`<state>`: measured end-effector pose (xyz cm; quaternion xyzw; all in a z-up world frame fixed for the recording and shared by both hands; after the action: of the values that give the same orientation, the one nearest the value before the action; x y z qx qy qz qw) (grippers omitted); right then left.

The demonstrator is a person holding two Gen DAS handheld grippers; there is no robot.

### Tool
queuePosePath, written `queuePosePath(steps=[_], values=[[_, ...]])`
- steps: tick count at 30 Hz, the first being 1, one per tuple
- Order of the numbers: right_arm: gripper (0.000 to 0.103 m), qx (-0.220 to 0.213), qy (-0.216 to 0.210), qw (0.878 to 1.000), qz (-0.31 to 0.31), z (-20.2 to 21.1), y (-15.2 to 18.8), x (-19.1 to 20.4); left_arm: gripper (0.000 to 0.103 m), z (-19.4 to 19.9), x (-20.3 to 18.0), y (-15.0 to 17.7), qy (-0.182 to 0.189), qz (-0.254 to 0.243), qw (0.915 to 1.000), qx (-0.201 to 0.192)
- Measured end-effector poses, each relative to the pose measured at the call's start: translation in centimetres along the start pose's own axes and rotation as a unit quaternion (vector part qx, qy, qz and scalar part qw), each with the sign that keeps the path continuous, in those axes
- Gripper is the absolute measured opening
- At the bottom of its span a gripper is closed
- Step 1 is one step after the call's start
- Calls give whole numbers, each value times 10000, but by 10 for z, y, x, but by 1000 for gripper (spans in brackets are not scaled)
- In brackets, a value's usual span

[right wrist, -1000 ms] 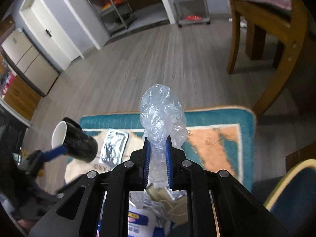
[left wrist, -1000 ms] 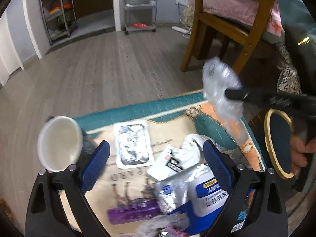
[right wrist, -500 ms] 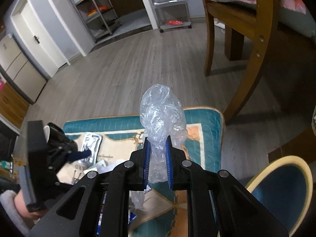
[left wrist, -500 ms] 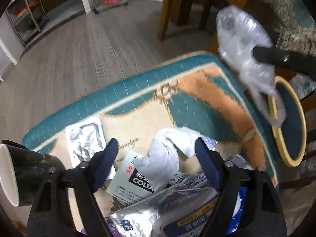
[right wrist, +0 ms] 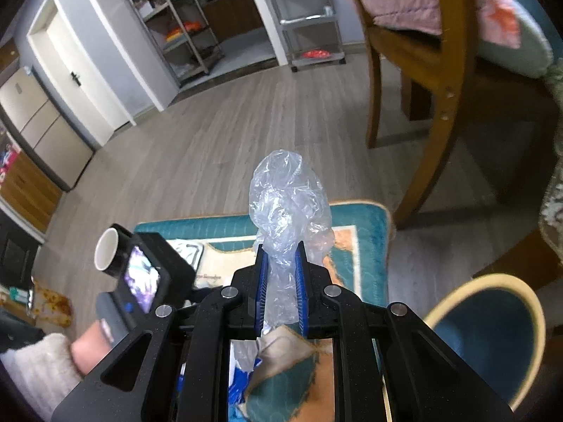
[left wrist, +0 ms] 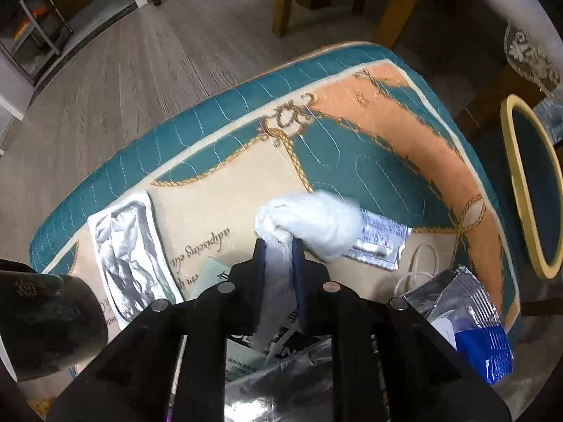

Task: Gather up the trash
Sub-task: 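Grasp the white tissue with the left tool while the right tool holds the plastic bag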

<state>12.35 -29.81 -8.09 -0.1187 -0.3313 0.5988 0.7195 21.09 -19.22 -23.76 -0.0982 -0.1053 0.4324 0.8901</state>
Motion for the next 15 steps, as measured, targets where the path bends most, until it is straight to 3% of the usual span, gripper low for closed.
queuePosePath(steps=[3, 5, 9, 15], values=[[16, -137, 214, 9997, 16, 28, 6, -6, 11, 20, 0, -4, 22, 107, 9994, -331], [16, -201, 338, 9992, 4, 42, 9, -13, 11, 47, 1, -9, 122, 246, 9968, -753], [16, -354, 516, 9979, -143, 73, 17, -29, 10, 110, 7, -10, 190, 476, 9873, -1505], [16, -645, 590, 9955, -361, 111, 23, -41, 11, 178, -5, 3, 356, 494, 9772, -2036]])
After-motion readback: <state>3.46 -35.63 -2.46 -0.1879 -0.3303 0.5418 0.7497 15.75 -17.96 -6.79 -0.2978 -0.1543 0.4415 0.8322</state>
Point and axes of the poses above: each gripper's, at about its wrist camera, not at the fingertips, and z roughly against the way its jaws point, x to its left, y to its underside, the point moved 6 cm from there along -z, roughly the way its jaws point, and after that the axes turned 4 degrees about -y, right-handed, at the moved point
